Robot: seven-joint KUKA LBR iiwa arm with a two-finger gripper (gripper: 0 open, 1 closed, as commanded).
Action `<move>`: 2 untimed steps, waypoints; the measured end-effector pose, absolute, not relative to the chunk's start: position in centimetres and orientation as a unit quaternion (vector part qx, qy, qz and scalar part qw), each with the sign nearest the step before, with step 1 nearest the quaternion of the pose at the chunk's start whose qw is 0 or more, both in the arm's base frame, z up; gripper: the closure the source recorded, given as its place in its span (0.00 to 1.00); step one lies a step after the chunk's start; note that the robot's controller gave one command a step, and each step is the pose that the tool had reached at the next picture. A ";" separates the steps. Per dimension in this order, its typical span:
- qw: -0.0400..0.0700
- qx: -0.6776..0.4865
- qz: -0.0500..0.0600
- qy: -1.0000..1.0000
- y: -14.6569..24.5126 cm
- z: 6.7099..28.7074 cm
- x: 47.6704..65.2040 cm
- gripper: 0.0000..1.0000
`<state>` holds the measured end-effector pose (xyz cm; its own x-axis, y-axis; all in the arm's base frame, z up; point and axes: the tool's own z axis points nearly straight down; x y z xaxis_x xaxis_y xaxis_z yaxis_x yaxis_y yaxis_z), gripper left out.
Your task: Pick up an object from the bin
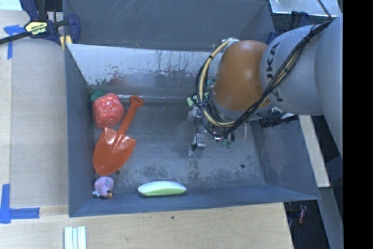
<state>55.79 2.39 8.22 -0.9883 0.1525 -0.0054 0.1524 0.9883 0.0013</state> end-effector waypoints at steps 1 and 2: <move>0.003 0.088 0.001 0.996 7.6 7.7 55.0 0.00; 0.006 0.077 0.001 0.997 6.2 7.4 55.8 0.00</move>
Offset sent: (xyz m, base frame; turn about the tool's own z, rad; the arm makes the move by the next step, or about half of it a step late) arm 0.0050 0.0161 -0.0102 -0.0175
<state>55.84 6.19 7.44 -0.9882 0.1530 -0.0112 0.1530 0.9882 0.0025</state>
